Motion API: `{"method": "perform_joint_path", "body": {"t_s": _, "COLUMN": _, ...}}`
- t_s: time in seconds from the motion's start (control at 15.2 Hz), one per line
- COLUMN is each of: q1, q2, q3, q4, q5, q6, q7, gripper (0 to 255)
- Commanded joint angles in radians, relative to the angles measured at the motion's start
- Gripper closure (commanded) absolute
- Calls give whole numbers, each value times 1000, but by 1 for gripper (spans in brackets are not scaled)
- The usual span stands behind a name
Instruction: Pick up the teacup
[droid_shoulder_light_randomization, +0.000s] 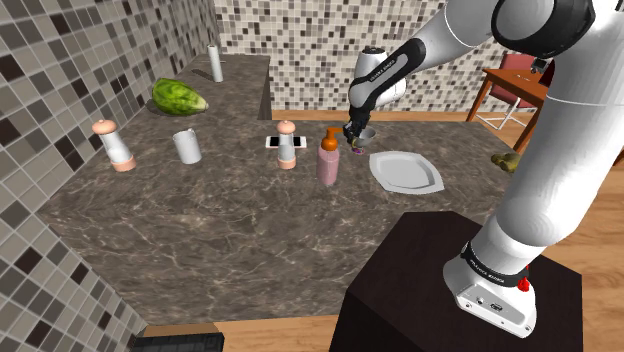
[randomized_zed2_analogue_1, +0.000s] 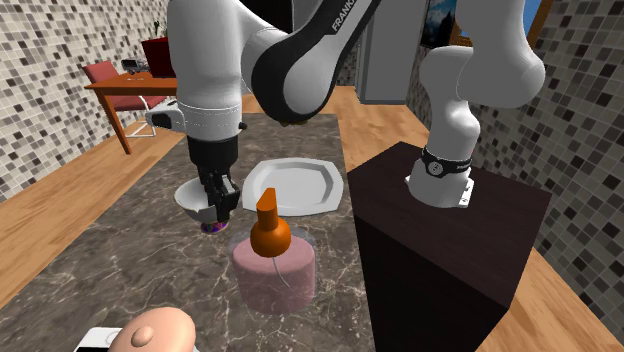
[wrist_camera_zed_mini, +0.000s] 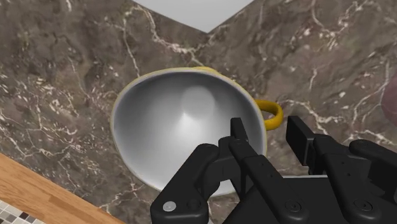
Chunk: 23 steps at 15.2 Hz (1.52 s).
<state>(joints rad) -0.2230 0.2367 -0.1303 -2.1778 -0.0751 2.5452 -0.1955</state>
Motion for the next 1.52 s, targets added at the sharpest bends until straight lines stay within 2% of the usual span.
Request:
{"method": "perform_joint_path", "body": {"t_s": 0.0, "q1": -1, "q2": 3, "q3": -1, "q4": -2, "q5": 0, "q6": 0, "q7": 0, "gripper": 255}}
{"method": "perform_joint_path", "body": {"t_s": 0.33, "q1": -1, "q2": 3, "q3": -1, "q4": 1, "q5": 0, "q6": -3, "q7": 1, "gripper": 255}}
{"method": "perform_joint_path", "body": {"t_s": 1.32, "q1": 4, "q2": -123, "q3": -2, "q4": 60, "q5": -8, "q6": -188, "q7": -5, "gripper": 255}}
{"method": "perform_joint_path", "body": {"t_s": 1.45, "q1": 4, "q2": -124, "q3": -2, "q4": 61, "q5": -8, "q6": -189, "q7": -5, "gripper": 255}}
